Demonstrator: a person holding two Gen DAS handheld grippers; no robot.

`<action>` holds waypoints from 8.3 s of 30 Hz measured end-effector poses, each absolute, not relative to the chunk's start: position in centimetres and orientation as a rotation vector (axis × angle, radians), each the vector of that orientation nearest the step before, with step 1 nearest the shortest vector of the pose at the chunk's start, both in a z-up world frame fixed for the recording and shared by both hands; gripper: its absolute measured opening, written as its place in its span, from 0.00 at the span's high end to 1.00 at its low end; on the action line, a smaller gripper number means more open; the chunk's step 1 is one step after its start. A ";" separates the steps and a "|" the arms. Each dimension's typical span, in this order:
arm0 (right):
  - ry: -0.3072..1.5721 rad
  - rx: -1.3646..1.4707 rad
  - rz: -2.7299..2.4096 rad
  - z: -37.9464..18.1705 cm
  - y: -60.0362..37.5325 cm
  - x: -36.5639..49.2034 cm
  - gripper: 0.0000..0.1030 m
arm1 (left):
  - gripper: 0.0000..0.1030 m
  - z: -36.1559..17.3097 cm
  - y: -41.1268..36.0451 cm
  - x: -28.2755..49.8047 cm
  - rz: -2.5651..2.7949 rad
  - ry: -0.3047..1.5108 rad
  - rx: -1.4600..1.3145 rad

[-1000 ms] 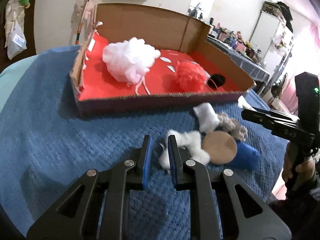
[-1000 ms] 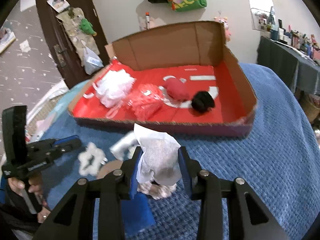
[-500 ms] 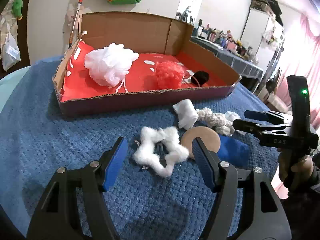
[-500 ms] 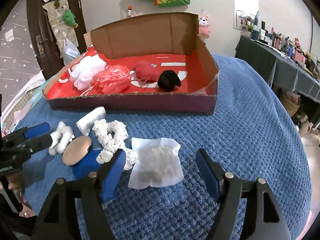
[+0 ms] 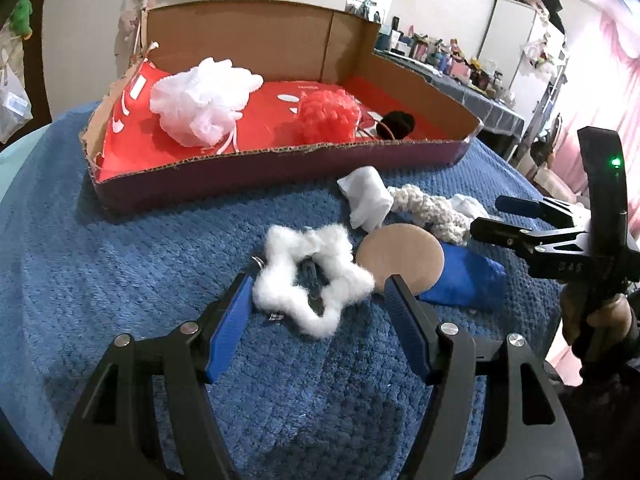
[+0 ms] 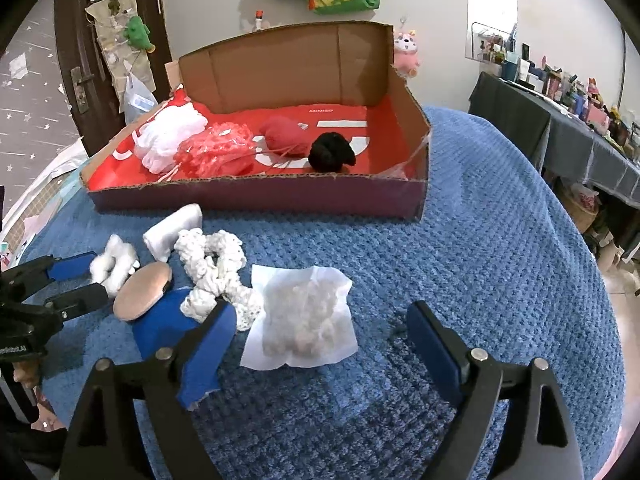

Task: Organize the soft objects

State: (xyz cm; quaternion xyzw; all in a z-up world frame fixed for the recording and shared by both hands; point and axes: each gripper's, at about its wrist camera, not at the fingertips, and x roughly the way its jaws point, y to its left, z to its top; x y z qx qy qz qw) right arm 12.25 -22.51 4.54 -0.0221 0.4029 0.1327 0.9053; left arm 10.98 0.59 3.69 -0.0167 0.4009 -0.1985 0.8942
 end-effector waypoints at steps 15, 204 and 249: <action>0.870 -0.146 0.266 3.8 -21.9 13.2 0.33 | 0.48 3.9 -0.6 12.8 -0.461 0.861 0.058; 0.626 -0.001 0.175 5.1 -21.7 5.7 0.00 | 0.04 5.0 0.2 5.0 -0.107 0.570 -0.038; 0.934 -0.080 0.650 4.3 -18.6 15.7 0.68 | 0.57 4.3 -4.3 13.1 -0.497 0.874 -0.024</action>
